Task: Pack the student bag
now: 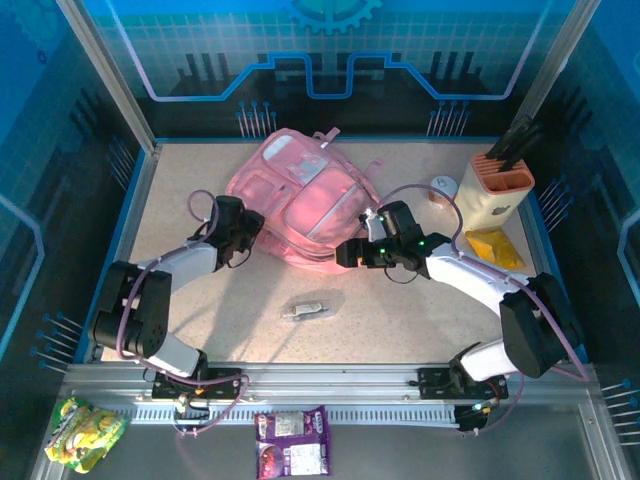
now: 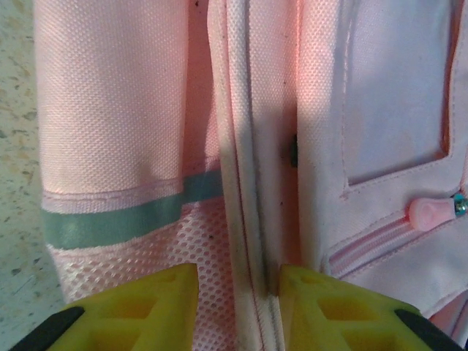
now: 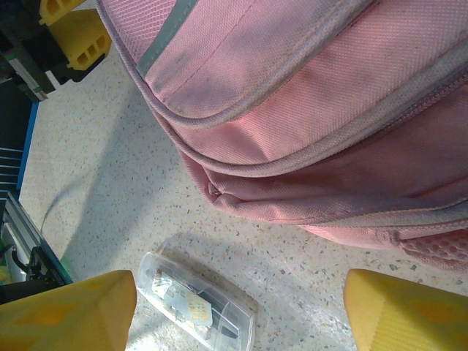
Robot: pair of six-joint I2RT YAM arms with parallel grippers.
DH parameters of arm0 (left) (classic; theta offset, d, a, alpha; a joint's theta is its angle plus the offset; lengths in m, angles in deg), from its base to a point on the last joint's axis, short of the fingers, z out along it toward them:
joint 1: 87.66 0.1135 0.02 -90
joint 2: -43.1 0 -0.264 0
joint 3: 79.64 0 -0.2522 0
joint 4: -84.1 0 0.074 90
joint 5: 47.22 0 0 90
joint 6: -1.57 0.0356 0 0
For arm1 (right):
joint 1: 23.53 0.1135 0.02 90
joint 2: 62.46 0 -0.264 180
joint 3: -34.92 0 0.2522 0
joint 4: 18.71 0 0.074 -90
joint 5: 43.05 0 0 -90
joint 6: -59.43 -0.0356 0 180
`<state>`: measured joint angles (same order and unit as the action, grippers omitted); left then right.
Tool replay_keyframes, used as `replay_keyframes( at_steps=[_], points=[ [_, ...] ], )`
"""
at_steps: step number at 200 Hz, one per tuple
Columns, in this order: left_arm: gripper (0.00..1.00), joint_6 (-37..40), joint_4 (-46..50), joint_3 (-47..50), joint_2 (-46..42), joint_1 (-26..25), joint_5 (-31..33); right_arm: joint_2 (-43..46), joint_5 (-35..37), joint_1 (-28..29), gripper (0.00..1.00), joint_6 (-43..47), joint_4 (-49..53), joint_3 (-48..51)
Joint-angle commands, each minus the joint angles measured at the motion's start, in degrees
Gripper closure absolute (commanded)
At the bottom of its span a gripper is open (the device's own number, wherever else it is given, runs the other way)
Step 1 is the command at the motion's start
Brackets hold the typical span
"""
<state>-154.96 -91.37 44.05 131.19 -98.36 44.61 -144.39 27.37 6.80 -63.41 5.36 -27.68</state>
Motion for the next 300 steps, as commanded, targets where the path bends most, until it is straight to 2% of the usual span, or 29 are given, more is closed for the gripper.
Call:
replay_keyframes(
  at_steps=[1, 38, 59, 97, 150, 175, 194, 230, 262, 300],
  points=[
    [0.65, -3.46, -6.55, 0.24, 2.82, -0.17, -1.48, -0.88, 0.04, -0.36, 0.24, -0.21, -0.31, -2.98],
    [0.65, -6.08, -12.89, -1.07, 6.61, -2.12, -1.38, -1.30, -0.55, -0.45, 0.23, -1.09, -1.68, -3.28],
    [0.70, -7.65, -13.26, -2.85, 8.28, -4.19, 0.17, -1.65, 0.05, -0.44, 0.23, -0.76, -1.34, -3.54],
    [1.00, -9.63, -14.75, -6.29, 10.96, -5.12, -0.55, -2.25, 0.98, -0.53, 0.22, 0.04, -0.55, -3.54],
    [1.00, -9.88, -12.96, -4.69, 5.91, -6.83, -0.35, -1.99, 3.50, -0.53, 0.22, 2.82, 2.72, -3.85],
    [1.00, -13.18, -13.11, -2.59, 3.93, -9.78, -0.08, -2.54, 5.24, -0.04, 0.22, 4.56, 6.38, -5.60],
    [1.00, -14.31, -14.72, -1.16, 2.01, -11.86, 0.86, -1.97, 8.37, 1.57, 0.24, 5.43, 8.69, -6.53],
    [1.00, -15.87, -10.16, -1.13, -1.44, -15.83, 3.32, -2.00, 15.30, 6.54, 0.26, 5.50, 11.50, -8.40],
    [1.00, -18.30, -10.34, -0.48, -2.84, -18.81, 4.95, -3.83, 16.17, 10.11, 0.34, 3.14, 5.96, -7.74],
    [1.00, -20.56, -10.46, -0.27, -3.47, -21.70, 5.82, -8.89, 19.21, 14.79, 0.43, 4.45, -4.61, -8.82]
  ],
)
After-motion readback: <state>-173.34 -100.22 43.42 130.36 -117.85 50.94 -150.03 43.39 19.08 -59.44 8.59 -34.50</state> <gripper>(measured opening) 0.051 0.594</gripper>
